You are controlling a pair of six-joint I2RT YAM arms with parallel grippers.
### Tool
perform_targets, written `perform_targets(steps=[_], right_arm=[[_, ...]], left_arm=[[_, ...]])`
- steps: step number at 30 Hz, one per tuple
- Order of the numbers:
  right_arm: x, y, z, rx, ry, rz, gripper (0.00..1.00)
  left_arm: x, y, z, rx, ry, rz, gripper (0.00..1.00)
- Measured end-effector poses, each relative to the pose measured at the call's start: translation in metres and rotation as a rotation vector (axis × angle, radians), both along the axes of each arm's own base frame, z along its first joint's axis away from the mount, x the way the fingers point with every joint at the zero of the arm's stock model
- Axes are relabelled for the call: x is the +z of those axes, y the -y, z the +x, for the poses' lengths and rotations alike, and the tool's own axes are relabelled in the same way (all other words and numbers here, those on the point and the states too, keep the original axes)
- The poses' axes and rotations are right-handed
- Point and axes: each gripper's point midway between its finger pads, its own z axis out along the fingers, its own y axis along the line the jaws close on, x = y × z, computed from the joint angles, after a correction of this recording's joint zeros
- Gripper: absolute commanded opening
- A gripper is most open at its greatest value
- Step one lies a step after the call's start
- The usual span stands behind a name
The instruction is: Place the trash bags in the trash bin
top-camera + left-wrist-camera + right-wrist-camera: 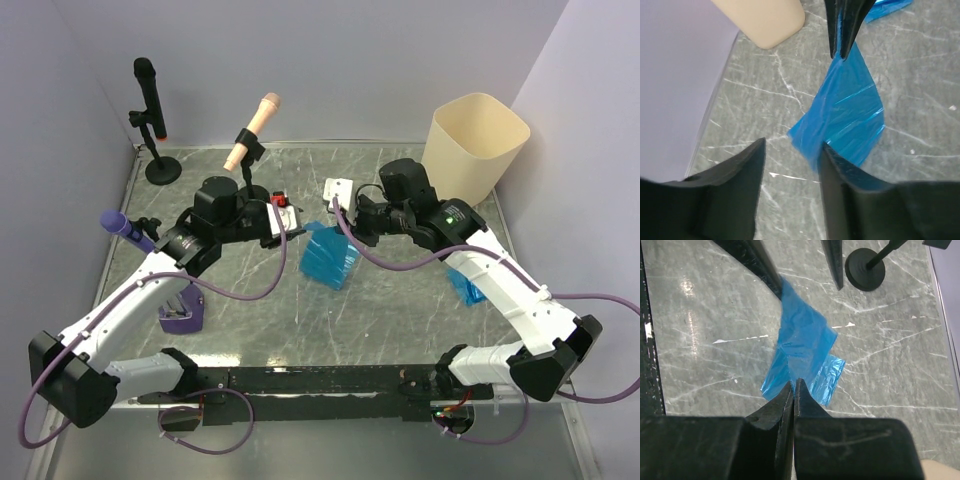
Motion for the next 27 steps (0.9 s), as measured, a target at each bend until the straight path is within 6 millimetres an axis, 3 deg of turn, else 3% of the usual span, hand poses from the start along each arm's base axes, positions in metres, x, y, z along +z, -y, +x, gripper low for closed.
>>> perform_targets(steps=[8, 13, 21, 27], right_arm=[[-0.001, 0.000, 0.000, 0.002, -0.003, 0.000, 0.00], [-0.006, -0.005, 0.003, 0.001, -0.039, 0.001, 0.00], [-0.012, -0.020, 0.032, -0.029, -0.211, 0.064, 0.00], [0.012, -0.019, 0.026, 0.001, -0.242, 0.137, 0.00]], left_arm=[[0.011, 0.009, 0.002, -0.039, 0.025, -0.014, 0.01], [0.013, 0.020, 0.001, -0.082, 0.046, -0.003, 0.01], [0.034, 0.047, -0.014, -0.166, 0.212, 0.014, 0.01], [0.022, 0.046, 0.018, -0.077, 0.306, 0.090, 0.01]])
